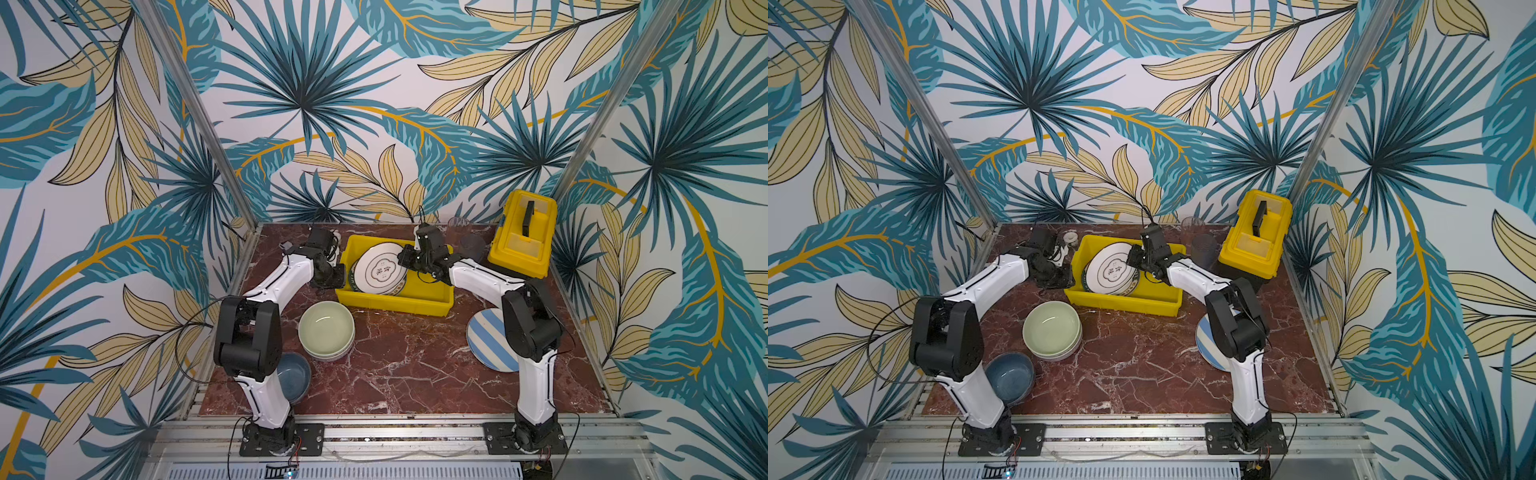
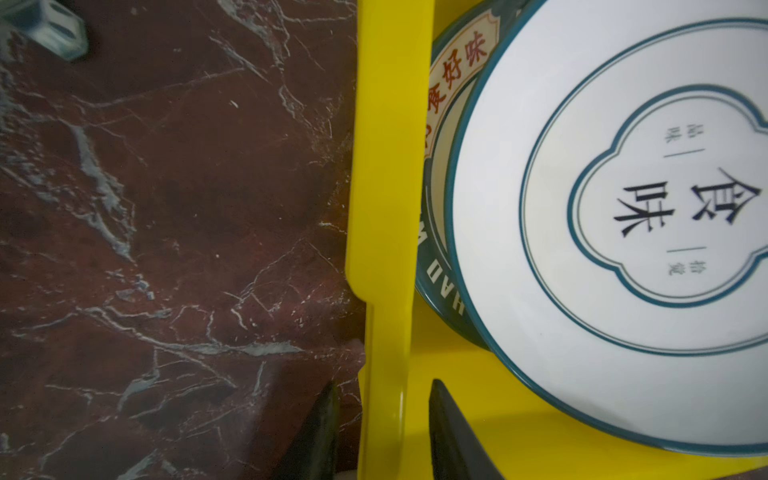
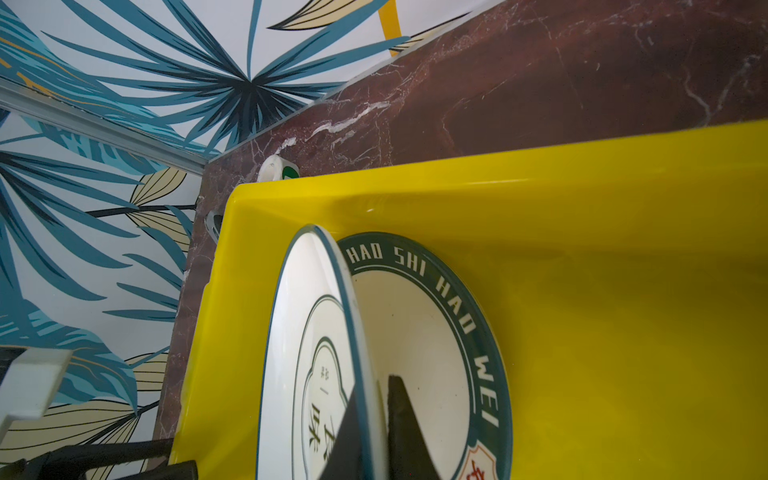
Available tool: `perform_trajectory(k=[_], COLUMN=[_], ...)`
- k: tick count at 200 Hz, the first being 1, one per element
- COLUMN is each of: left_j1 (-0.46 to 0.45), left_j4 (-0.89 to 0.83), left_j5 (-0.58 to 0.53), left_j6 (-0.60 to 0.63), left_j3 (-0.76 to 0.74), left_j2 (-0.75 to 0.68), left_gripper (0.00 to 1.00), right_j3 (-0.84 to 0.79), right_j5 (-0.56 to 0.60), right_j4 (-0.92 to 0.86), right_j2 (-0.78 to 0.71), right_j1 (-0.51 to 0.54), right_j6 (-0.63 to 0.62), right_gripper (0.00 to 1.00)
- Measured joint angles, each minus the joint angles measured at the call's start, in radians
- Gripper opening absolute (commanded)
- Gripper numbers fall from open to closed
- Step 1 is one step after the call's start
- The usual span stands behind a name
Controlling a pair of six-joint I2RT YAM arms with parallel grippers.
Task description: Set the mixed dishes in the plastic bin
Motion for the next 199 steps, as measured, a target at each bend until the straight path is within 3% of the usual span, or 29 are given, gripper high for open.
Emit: perform_trajectory(k=[92, 199], left_j1=[0.0, 0.0], left_j4=[0.001, 0.005], left_j5=[0.008, 0.031], left_j6=[-0.003, -0.007], left_j3=[0.004, 0.027], left_j2=[0.001, 0.006], left_gripper=[0.35, 0.34], right_j3=[0.001, 0.011], right_j5=[-0.021, -0.06], right_j4=[0.024, 0.03], right_j2=[0.06, 0.089], right_j1=[-0.005, -0.009], right_j6=[0.0, -0.006], right_gripper=[0.0, 0.24])
